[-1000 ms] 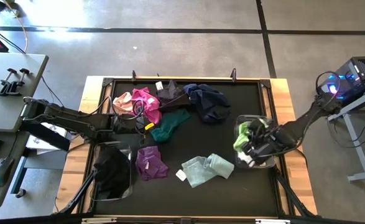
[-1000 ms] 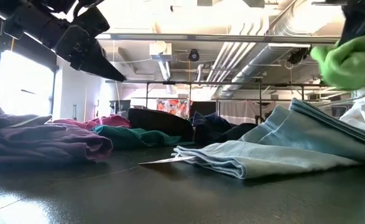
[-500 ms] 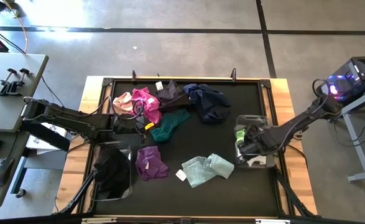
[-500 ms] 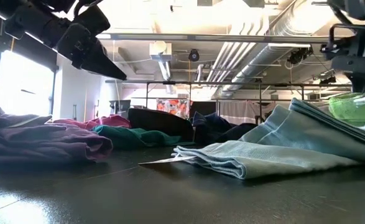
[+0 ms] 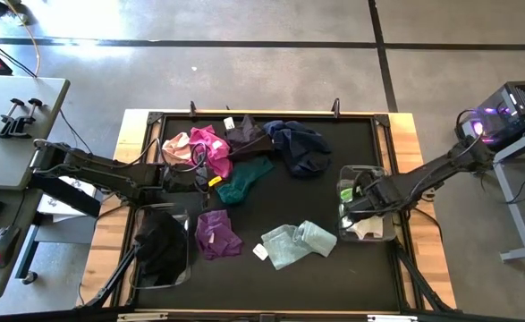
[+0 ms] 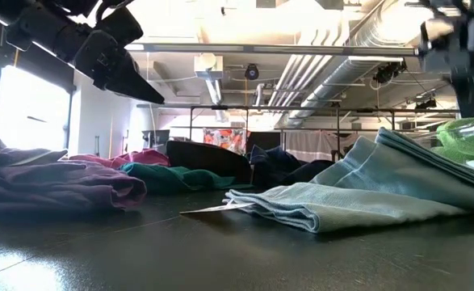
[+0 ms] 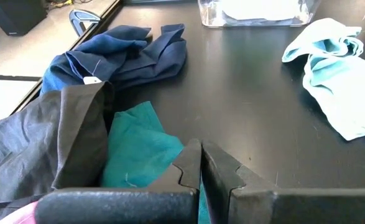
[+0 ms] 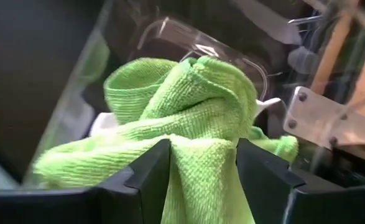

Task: Sort towels by color in basket
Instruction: Put the light green towel into the right transparent bin

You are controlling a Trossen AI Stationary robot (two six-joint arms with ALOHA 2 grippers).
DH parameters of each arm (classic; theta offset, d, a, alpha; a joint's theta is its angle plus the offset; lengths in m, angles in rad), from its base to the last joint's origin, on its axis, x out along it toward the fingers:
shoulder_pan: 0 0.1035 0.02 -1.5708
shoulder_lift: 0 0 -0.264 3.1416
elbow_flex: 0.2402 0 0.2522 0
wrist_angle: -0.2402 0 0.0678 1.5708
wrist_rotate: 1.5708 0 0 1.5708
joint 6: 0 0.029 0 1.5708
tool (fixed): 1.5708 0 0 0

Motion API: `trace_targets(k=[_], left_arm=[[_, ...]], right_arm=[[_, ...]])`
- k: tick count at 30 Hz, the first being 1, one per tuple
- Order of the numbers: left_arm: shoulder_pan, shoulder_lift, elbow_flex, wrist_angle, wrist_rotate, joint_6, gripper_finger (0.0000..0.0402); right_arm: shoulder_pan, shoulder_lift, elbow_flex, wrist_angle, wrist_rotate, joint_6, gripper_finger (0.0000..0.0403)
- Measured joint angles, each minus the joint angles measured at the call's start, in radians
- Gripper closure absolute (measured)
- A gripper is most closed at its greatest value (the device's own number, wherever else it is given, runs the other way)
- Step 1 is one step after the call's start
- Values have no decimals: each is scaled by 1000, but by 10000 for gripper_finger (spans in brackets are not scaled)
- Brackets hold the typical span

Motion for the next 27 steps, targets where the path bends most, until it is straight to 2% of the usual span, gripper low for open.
trace_targets(k=[5,8,12,16,21,24,27], left_arm=[[0,0,0,0,1,0,402],[0,0,0,0,1,0,402],[0,0,0,-6,1,0,401],[0,0,0,-11,0,0,401],[0,0,0,-8,0,15,401],[0,0,0,-7,0,16,401],[0,0,0,-7,0,16,402]], right_arm=[[0,-2,110,-12,64,3,232],[-6,-1,112,34,45,-1,239],[-8,0,14,124,7,25,251],[-14,0,-140,281,-99,50,257],[-14,-2,-303,426,-108,35,258],[-14,-5,-313,436,-92,5,258],[-13,-8,-269,368,-69,-43,258]])
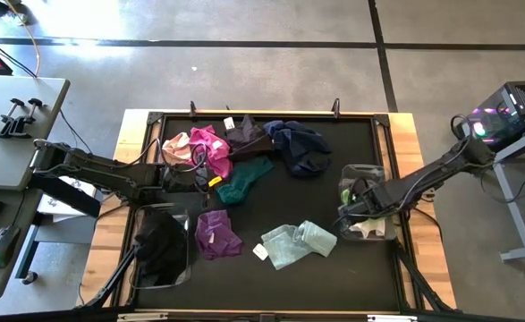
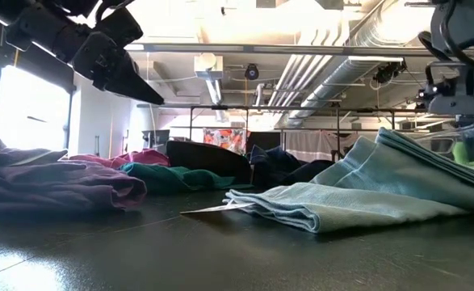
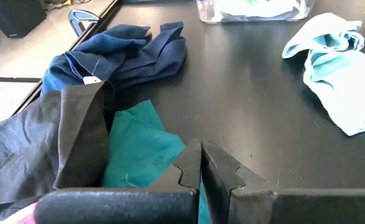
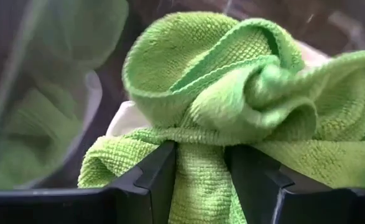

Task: Sort towels by color in basket
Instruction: Put the light green towel into the right transparent bin, then put the light blue towel into the right transparent bin

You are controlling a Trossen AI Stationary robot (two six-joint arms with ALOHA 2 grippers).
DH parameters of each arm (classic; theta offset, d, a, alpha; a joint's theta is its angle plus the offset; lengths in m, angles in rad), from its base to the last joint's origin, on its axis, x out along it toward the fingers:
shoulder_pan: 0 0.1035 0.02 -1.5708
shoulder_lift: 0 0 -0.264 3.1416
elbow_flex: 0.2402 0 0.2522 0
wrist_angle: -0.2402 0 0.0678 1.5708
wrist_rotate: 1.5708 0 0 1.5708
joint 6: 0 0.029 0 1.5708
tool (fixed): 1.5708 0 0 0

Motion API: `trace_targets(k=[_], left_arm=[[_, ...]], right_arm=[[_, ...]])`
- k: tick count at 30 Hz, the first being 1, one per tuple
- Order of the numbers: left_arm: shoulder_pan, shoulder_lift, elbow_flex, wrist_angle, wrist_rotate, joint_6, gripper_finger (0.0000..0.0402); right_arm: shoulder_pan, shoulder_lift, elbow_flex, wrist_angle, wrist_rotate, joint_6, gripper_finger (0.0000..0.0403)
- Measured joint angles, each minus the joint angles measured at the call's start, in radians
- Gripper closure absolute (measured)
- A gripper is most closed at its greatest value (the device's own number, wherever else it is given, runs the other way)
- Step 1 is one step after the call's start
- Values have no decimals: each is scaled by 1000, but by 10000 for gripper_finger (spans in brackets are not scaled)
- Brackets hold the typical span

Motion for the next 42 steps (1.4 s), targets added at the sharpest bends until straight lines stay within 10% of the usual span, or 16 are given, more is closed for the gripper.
trace_targets(k=[10,15,23,32,42], left_arm=[[0,0,0,0,0,0,401],[0,0,0,1,0,1,402],[0,0,0,0,0,1,402],[0,0,0,1,0,1,401],[0,0,0,0,-6,1,402]], right_arm=[[30,-66,311,-283,214,-35,258],[67,-57,377,52,420,-342,258],[56,62,214,956,150,-1058,258],[-6,365,212,992,-155,-1106,205],[28,502,213,848,-97,-1166,206]])
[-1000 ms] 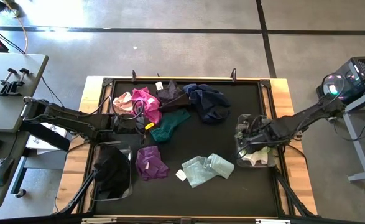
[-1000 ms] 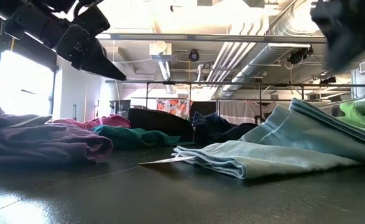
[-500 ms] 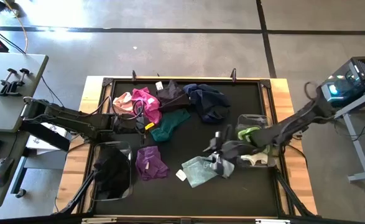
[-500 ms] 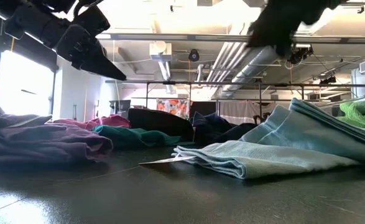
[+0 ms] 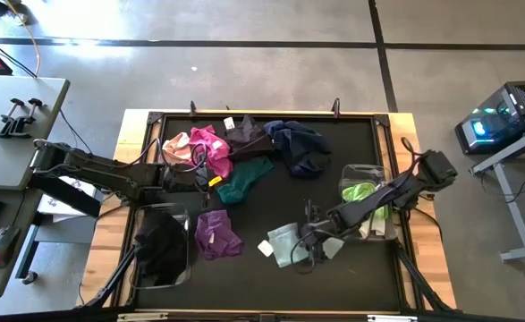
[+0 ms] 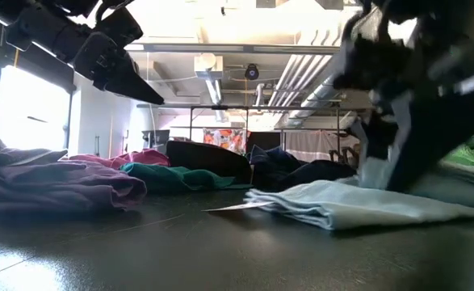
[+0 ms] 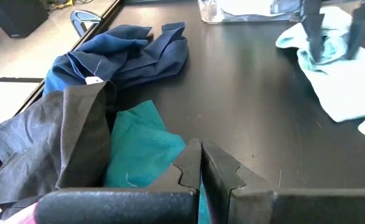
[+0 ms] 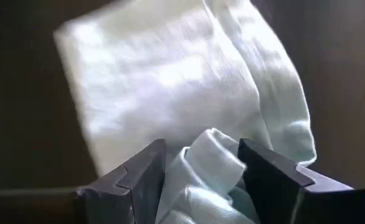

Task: Sort towels by color in basket
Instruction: Put the light blue towel into the right transparent bin

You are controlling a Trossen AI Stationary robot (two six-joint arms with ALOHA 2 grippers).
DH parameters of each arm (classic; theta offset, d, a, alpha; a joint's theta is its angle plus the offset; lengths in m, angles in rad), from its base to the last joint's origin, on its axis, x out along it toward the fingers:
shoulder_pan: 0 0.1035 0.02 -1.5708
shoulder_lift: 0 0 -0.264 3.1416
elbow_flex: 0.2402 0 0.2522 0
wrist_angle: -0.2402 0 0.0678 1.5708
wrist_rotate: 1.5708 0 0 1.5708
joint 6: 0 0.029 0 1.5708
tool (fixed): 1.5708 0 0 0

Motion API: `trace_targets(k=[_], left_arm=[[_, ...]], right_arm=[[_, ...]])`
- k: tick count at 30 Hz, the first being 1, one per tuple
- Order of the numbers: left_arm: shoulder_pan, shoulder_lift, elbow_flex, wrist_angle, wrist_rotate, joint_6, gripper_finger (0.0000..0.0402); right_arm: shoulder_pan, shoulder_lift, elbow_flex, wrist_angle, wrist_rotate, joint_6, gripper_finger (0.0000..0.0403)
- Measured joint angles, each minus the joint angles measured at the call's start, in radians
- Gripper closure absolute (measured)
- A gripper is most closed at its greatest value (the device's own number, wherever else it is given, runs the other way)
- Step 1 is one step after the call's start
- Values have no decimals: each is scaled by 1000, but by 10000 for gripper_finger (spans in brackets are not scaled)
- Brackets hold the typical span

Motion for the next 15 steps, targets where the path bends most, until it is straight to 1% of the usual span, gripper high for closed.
trace_targets(k=[2,4,7,9,10,11,13,15], left_arm=[[0,0,0,0,0,0,402],[0,0,0,0,0,0,401],[0,0,0,1,0,0,401],[0,0,0,6,-1,0,402],[0,0,0,9,-1,0,402],[0,0,0,10,-1,0,402],[0,0,0,13,-1,-1,401],[0,0,0,15,-1,-2,401]], right_arm=[[9,21,2,-25,20,4,222],[18,34,5,-21,19,4,251],[25,40,7,12,31,20,315],[25,40,34,0,62,55,367],[23,40,61,-7,74,69,381],[22,39,97,-6,83,62,386],[23,32,187,-14,121,5,379],[32,27,299,-121,168,-66,376]])
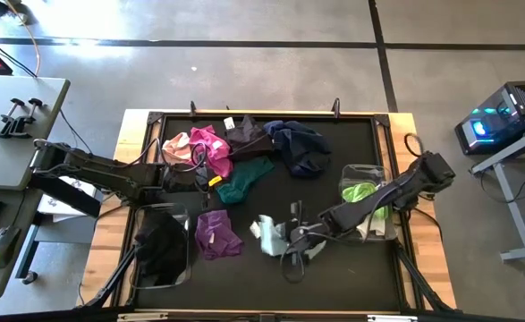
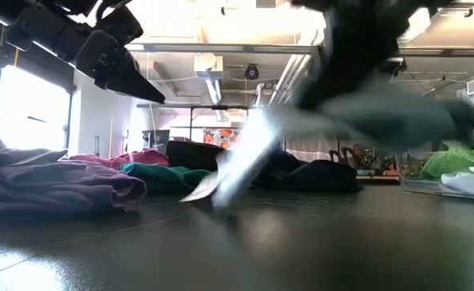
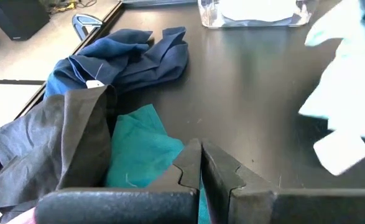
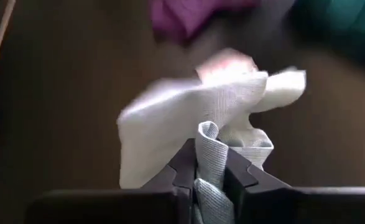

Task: Sort towels by color in basket
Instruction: Put the light blue towel into the right transparent bin

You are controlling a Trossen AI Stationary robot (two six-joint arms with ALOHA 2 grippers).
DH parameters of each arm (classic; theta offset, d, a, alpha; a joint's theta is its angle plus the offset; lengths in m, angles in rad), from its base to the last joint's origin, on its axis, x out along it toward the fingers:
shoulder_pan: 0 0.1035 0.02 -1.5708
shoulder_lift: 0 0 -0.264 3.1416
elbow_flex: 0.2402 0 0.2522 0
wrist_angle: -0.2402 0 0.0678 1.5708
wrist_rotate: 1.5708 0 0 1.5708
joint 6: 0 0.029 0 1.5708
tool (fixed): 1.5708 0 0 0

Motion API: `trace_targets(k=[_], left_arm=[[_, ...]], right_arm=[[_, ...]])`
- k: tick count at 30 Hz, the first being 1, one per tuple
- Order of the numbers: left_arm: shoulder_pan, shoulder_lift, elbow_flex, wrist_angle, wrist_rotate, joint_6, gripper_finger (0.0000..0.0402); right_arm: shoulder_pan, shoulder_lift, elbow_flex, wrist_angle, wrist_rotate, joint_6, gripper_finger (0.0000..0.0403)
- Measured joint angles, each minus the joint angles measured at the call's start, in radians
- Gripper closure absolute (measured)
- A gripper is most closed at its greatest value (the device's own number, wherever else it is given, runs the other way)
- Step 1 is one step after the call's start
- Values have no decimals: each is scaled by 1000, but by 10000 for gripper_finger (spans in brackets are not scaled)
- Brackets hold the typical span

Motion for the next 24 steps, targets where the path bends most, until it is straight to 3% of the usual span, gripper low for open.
trace_targets(k=[3,5,8,11,14,16,20,24], left_arm=[[0,0,0,-2,1,-17,401],[0,0,0,-1,2,-27,401],[0,0,0,-1,6,-46,401],[0,0,0,0,6,-42,402],[0,0,0,10,6,-26,401],[0,0,0,16,7,-30,401],[-2,0,0,-7,9,-43,401],[-2,0,-1,-14,9,-52,401]], right_arm=[[31,-8,185,-282,87,-7,390],[68,-17,308,-513,178,92,391],[145,-18,453,-927,331,386,385],[210,-19,531,-1246,381,779,387],[234,-64,490,-1184,331,887,391],[237,-71,464,-1225,310,1049,391],[244,-80,305,-1226,144,1204,391],[240,-94,135,-1235,93,1376,391]])
